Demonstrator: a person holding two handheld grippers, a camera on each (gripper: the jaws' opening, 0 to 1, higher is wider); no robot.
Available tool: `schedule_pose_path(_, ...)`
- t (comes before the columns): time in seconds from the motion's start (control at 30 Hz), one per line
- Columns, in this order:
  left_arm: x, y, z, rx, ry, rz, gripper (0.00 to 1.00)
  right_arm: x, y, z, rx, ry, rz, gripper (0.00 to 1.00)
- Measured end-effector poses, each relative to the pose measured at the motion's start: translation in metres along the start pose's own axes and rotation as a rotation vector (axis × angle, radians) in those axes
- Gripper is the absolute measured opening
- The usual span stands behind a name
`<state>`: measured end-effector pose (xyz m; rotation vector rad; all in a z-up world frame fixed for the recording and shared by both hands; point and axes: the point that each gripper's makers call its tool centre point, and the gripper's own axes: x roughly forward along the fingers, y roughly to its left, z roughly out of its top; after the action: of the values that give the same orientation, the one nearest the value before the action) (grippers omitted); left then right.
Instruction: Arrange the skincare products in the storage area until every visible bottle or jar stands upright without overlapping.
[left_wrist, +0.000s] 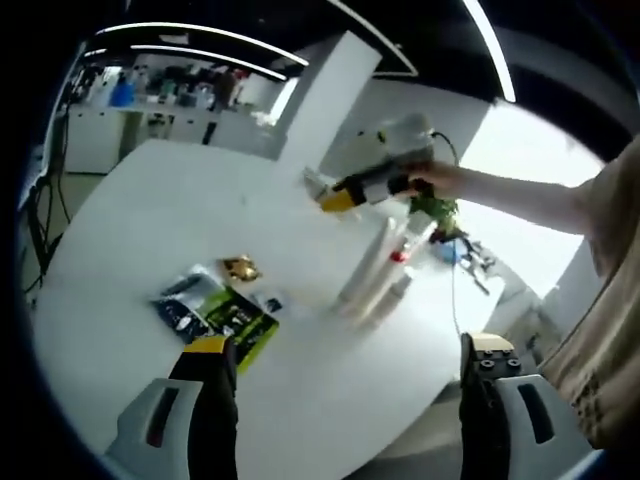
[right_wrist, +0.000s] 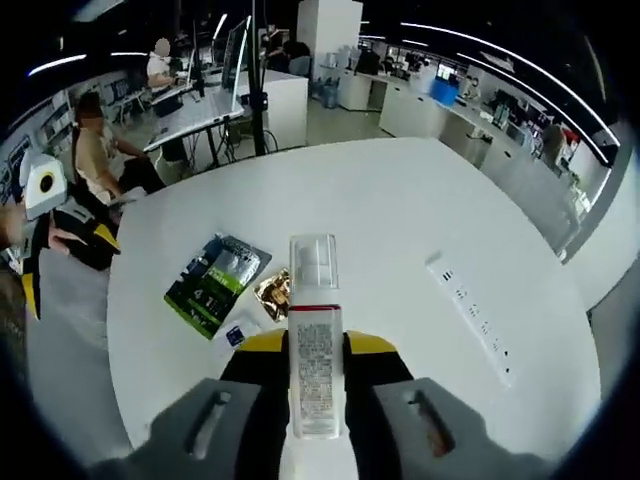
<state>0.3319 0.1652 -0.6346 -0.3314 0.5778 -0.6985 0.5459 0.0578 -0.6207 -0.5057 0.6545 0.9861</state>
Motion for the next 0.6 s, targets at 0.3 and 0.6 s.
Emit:
schedule_pose_path(0.3,-0.001,-0.009,0.008,0.048,-0.001,-0.001,0.91,-0.056,0.006,0.037,0.148,-0.212,-0.029,0.19)
schedule_pose_path(0.6,0.004,-0.024,0.018,0.099,-0.003,-0.012,0.9,-0.097,0.02,0.053,0.227,-0.346,-0.053,0.2)
